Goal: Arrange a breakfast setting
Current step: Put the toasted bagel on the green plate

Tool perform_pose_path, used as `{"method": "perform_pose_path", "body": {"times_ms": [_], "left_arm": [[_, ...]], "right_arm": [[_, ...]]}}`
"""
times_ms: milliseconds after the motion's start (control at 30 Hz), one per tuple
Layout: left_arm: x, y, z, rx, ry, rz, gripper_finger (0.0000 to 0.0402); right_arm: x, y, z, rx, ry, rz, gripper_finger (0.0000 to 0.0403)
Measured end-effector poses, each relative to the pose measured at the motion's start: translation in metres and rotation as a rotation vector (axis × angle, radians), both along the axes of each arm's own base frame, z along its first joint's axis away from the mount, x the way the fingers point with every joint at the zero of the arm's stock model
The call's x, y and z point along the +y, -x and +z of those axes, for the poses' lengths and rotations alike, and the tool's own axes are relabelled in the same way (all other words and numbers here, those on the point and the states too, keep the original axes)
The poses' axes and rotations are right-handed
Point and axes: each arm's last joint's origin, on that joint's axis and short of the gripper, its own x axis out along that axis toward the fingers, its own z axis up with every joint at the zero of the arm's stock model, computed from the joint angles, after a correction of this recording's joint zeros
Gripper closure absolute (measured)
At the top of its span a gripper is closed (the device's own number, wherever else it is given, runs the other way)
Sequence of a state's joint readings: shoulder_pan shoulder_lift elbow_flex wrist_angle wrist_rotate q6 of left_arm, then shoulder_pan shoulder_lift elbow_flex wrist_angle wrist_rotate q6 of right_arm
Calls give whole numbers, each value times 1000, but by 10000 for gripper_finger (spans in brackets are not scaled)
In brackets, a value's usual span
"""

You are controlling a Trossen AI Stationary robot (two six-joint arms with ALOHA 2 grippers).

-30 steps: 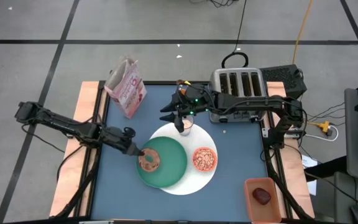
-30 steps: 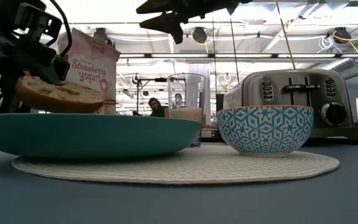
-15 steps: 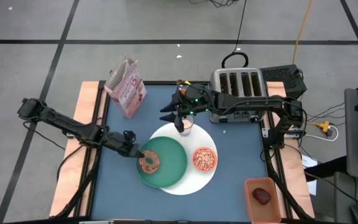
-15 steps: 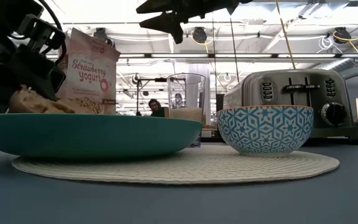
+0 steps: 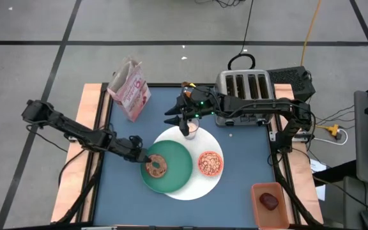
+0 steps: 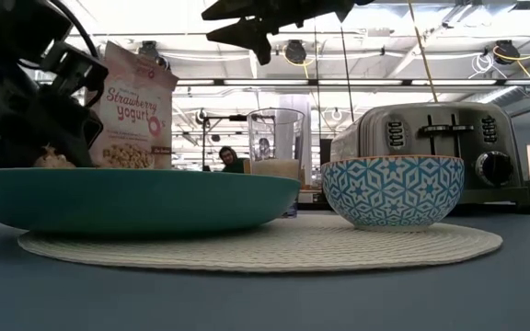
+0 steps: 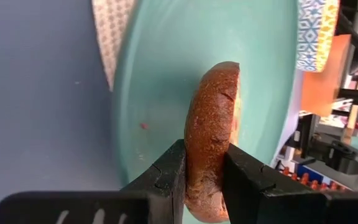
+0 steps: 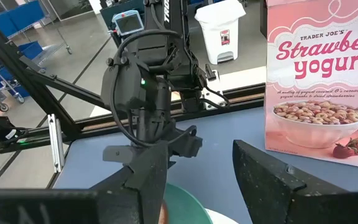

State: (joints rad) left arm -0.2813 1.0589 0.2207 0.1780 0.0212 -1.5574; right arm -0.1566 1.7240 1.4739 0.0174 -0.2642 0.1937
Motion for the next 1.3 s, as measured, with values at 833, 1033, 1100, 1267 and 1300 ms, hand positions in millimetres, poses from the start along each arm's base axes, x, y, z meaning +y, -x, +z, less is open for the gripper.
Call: {"method": "perform_pose_path", "body": {"times_ms": [833,1033,1100,1267,1300], "left_arm": [[0,-1,-3,21,7,12,223],[0,-1,-3,24,16,18,200],[0,-1,-3,26,27,24,200],[-1,-2,1,-11,41,23,199],[-1,-3,2,-24,44,22,199]], "right_arm": [[0,0,0,0,0,1,229],[0,0,0,0,0,0,229],[0,0,0,0,0,0,229],[0,0,0,0,0,0,229],[0,0,0,0,0,1,229]]}}
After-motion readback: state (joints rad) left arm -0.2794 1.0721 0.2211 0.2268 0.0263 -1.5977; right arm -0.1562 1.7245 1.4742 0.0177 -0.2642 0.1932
